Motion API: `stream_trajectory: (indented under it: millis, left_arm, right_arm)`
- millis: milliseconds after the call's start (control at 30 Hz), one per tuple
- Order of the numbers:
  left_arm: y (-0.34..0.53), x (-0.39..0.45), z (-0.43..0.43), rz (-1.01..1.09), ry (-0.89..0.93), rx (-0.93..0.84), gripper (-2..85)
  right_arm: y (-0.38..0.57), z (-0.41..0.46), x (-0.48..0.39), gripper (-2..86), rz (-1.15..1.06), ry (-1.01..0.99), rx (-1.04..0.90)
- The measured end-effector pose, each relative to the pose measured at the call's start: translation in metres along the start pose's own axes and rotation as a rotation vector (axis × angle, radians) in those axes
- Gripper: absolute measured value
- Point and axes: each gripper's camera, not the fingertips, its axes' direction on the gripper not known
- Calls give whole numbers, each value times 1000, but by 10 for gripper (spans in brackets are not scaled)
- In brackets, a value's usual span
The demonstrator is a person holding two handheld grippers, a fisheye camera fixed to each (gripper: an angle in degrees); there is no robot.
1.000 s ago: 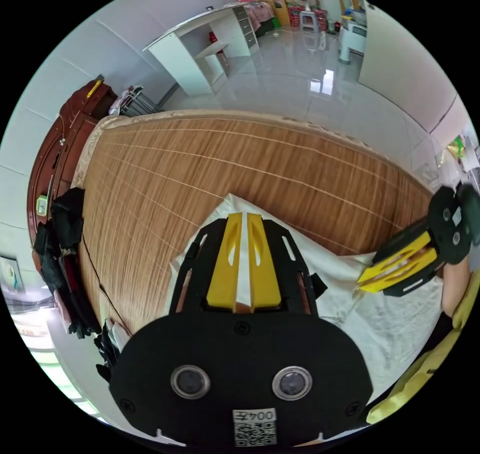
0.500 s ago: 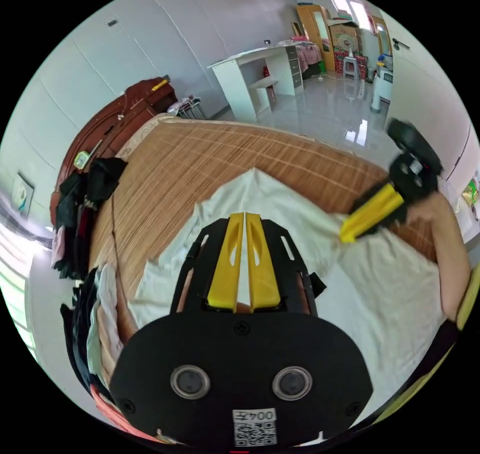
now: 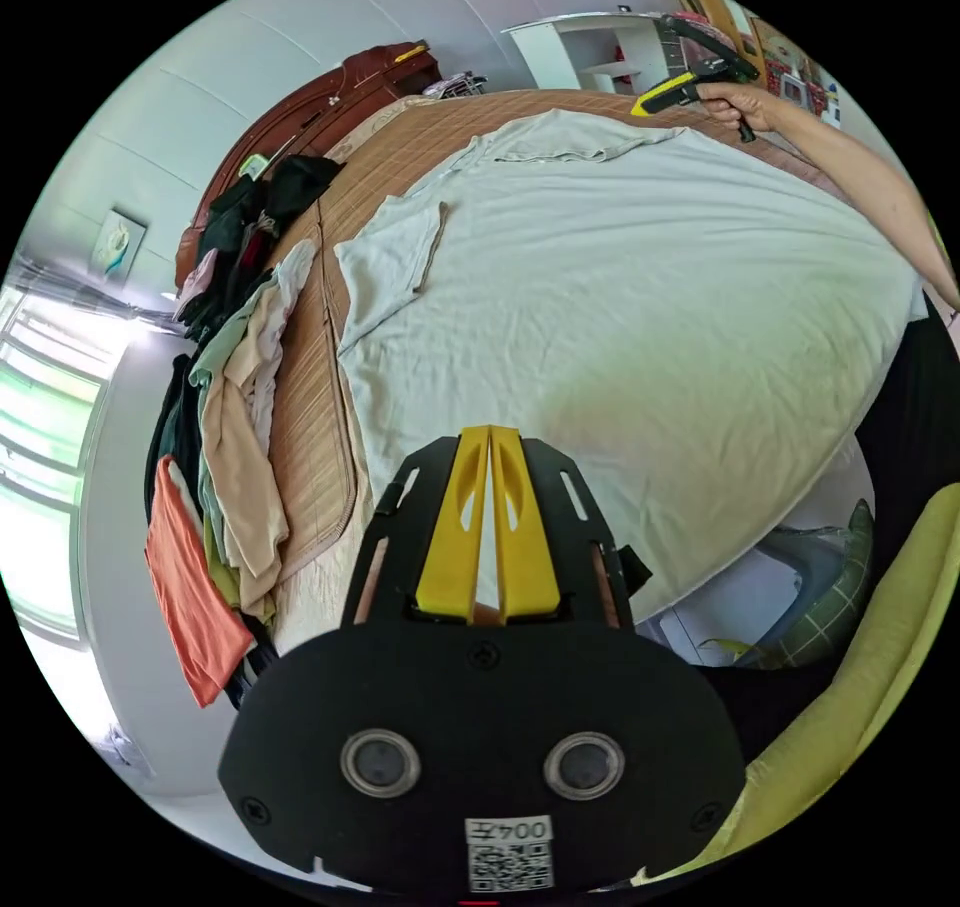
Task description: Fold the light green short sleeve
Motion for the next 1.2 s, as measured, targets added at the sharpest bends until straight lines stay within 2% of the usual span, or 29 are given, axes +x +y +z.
stream_trajectory:
  millis: [133,200,333,467,567,767,900,1200]
  left_arm:
    - [25,4,-3,-14,-17,32,7]
    - [37,8,-7,1,-34,41,7]
    - [54,8,-14,19,-40,56,7]
    - [78,2,-21,-4,-13,82,7]
    - [94,-1,-25,-16,-4,103,6]
    - [119,-5,-30,-78,38,115,3]
    - [133,-5,-34,-100,47,129,2]
    - [155,2,-47,-82,21,128,2]
  right_arm:
    - [1,-42,-13,-8,179,285,144]
    - [0,-48,-14,-8,241,335,138]
    - [-7,-57,-25,-7,213,-35,33]
    - [-8,-46,-50,-3,183,-137,-90]
    - [-8,-18,-69,12,138,-90,-264]
    - [-2,-75,-80,32,212,33,-133]
    - [7,-95,-105,35,124,169,-116]
    - [-41,-66,-145,67,-76,174,-199]
